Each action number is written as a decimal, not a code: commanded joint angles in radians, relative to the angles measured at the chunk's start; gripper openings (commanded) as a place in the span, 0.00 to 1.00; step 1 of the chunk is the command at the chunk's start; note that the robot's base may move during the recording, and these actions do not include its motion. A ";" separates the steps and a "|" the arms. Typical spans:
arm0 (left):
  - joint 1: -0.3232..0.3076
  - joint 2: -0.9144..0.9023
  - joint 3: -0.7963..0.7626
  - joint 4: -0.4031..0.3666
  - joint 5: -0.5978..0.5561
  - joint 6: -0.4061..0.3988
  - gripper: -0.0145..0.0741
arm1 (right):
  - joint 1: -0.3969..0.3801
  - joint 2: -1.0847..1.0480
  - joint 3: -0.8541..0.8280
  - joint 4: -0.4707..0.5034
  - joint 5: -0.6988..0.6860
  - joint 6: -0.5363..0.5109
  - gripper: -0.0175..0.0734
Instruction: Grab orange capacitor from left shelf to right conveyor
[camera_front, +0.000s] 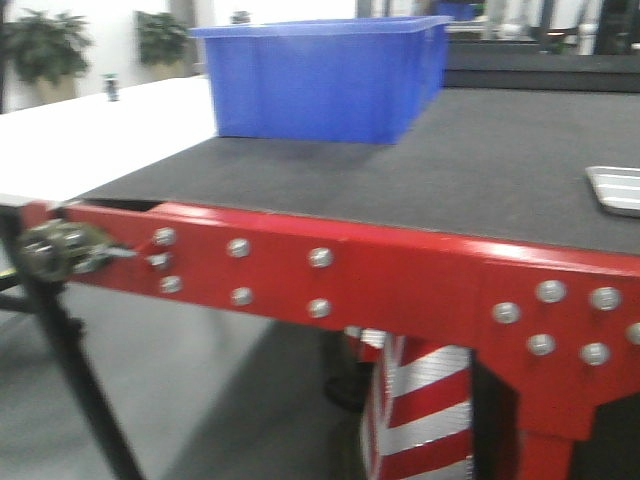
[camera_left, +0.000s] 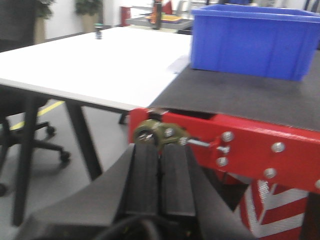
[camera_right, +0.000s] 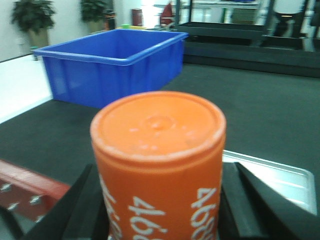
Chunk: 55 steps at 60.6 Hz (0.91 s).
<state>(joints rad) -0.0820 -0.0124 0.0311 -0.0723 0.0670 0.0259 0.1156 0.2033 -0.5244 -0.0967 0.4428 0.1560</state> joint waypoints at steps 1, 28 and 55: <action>0.003 -0.013 -0.003 -0.002 -0.088 -0.001 0.02 | -0.002 0.012 -0.028 -0.014 -0.094 -0.009 0.30; 0.003 -0.013 -0.003 -0.002 -0.088 -0.001 0.02 | -0.002 0.012 -0.028 -0.014 -0.094 -0.009 0.30; 0.003 -0.013 -0.003 -0.002 -0.088 -0.001 0.02 | -0.002 0.012 -0.028 -0.014 -0.094 -0.009 0.30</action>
<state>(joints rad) -0.0820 -0.0124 0.0311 -0.0723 0.0670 0.0259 0.1156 0.2033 -0.5244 -0.0967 0.4428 0.1560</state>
